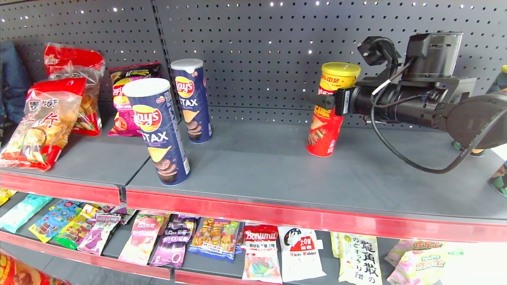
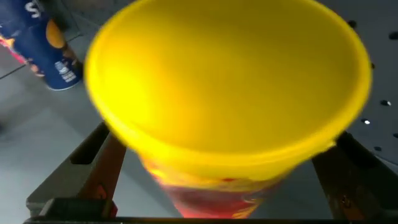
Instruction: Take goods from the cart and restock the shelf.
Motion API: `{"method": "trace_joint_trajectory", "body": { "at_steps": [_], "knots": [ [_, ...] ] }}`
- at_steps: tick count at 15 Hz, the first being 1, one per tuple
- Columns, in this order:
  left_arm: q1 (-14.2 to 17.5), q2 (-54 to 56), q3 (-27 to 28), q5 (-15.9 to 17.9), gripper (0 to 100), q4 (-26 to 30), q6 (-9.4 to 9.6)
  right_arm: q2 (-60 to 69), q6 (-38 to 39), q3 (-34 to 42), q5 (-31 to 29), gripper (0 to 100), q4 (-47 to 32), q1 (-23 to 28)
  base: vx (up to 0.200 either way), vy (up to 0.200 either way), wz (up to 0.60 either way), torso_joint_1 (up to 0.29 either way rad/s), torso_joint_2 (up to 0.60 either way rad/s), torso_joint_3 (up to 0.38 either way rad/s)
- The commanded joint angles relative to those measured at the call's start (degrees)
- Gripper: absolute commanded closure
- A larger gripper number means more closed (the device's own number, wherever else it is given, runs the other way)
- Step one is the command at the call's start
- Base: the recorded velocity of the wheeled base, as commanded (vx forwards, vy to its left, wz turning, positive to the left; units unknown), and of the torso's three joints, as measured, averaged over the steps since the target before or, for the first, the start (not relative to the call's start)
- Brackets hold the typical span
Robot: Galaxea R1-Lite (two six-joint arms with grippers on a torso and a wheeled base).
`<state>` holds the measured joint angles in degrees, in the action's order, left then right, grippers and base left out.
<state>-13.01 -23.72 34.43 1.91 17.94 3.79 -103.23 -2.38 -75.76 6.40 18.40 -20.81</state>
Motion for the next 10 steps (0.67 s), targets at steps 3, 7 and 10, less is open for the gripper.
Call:
{"method": "trace_joint_trajectory", "body": {
  "at_steps": [3,7,10],
  "knots": [
    [0.0,0.34,-0.59,0.02,100,-0.01,-0.01,-0.04,1.06,-0.09,-1.48,0,0.15,0.07,0.0,0.0,0.0,0.0,0.0,0.0],
    [0.0,0.43,-0.85,0.02,100,-0.01,0.08,-0.74,1.94,-2.28,-2.09,0,0.15,-0.2,0.0,0.0,0.0,0.0,0.0,0.0],
    [0.0,1.05,-1.56,0.02,100,-0.01,0.08,-0.92,3.78,-2.46,-4.82,0,0.15,-0.81,0.0,0.0,0.0,0.0,0.0,0.0]
  ]
}}
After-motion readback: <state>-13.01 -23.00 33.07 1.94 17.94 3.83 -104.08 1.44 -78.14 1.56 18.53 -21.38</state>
